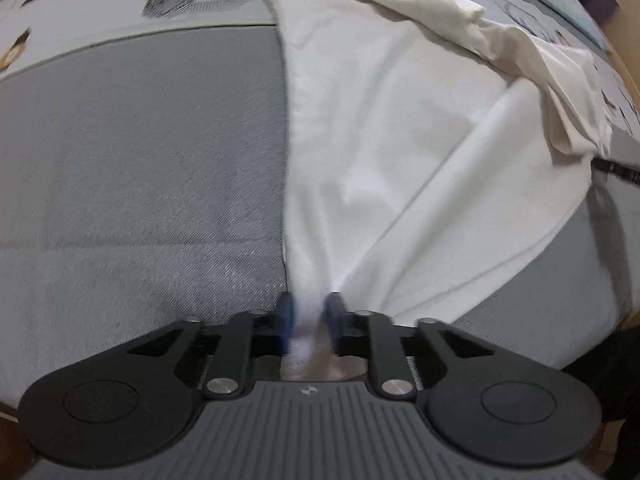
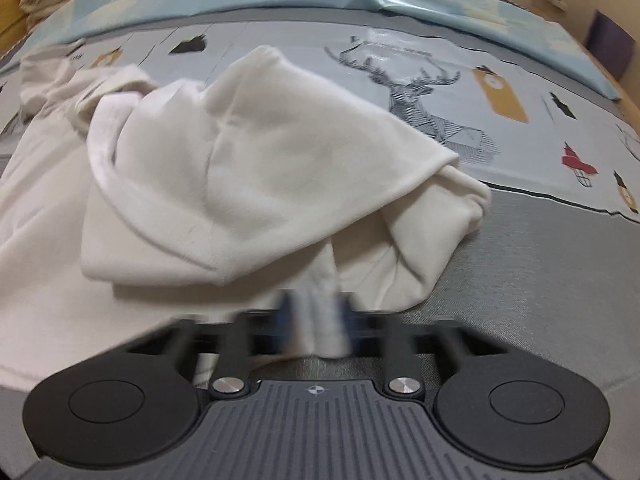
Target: Fold small clothes
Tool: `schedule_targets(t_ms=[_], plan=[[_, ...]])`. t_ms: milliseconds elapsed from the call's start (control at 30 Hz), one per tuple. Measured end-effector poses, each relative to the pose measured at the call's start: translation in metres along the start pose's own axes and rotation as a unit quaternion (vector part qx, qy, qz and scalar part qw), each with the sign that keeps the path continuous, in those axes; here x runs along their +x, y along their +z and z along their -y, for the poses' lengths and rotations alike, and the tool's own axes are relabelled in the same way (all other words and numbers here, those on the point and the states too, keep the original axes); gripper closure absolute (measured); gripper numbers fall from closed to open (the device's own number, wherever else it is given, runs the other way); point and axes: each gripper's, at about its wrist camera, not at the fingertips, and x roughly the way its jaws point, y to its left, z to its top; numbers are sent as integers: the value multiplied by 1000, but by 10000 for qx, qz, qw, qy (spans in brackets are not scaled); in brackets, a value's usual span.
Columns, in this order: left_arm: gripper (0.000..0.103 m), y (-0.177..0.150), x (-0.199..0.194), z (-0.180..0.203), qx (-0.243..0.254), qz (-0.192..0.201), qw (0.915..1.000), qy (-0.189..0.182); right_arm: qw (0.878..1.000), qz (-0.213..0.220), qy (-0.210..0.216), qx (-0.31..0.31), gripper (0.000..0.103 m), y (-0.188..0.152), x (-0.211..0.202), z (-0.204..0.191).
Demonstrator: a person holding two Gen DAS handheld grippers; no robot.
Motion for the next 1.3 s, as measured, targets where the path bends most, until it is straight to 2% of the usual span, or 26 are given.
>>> schedule_targets(t_ms=[67, 133, 233, 300, 367, 433, 533, 600, 667, 700, 733, 767, 800, 833, 900, 967, 1100, 1133, 1233, 1300], plan=[[99, 0, -2, 2, 104, 72, 9999, 111, 9987, 297, 317, 257, 99, 1, -23, 10], [100, -1, -11, 3, 87, 313, 9994, 115, 9950, 642, 520, 554, 99, 0, -52, 24], [100, -8, -35, 1, -57, 765, 9970, -121, 9889, 955, 696, 896, 99, -13, -93, 49], [100, -12, -46, 3, -76, 933, 9953, -232, 9876, 997, 728, 971, 99, -32, -117, 65], [100, -18, -56, 8, 58, 1028, 9943, -274, 9888, 816, 803, 957, 99, -54, -133, 79], [100, -23, -59, 15, 251, 941, 9948, -297, 9915, 534, 875, 799, 99, -74, -140, 87], [100, -33, -54, 28, 719, 519, 9957, -266, 9955, -253, 845, 338, 99, -107, -132, 89], [100, -39, -45, 34, 1108, 214, 9936, -5, 9922, -788, 967, 22, 99, -123, -123, 83], [100, -44, -37, 41, 1394, -51, 9901, 177, 9874, -1099, 1073, -385, 99, -132, -116, 71], [99, -45, -35, 44, 1484, -122, 9887, 192, 9854, -1206, 1041, -608, 98, -134, -113, 64], [98, -44, -35, 46, 1521, -104, 9882, 169, 9867, -1140, 869, -764, 98, -132, -113, 58], [98, -43, -37, 46, 1505, -13, 9885, 114, 9900, -957, 627, -829, 96, -128, -114, 56], [97, -40, -42, 46, 1443, 129, 9894, 67, 9935, -717, 395, -789, 90, -122, -117, 56], [97, -37, -46, 45, 1343, 297, 9905, 40, 9963, -482, 336, -623, 88, -114, -121, 59], [97, -29, -54, 38, 1092, 580, 9923, -61, 9985, 55, 537, -16, 87, -99, -129, 69], [97, -21, -60, 34, 781, 864, 9931, -138, 9940, 438, 820, 568, 82, -90, -130, 74], [97, -3, -61, 38, 109, 1236, 9920, -225, 9878, 304, 1202, 948, 74, -74, -105, 59], [97, 3, -59, 42, -23, 1311, 9911, -230, 9862, 242, 1277, 1025, 68, -74, -105, 56], [97, 20, -54, 49, -335, 1567, 9866, -316, 9786, -27, 1529, 1380, 55, -70, -84, 44], [97, 34, -58, 58, -469, 1833, 9812, -390, 9724, -322, 1605, 1660, 54, -64, -63, 38]])
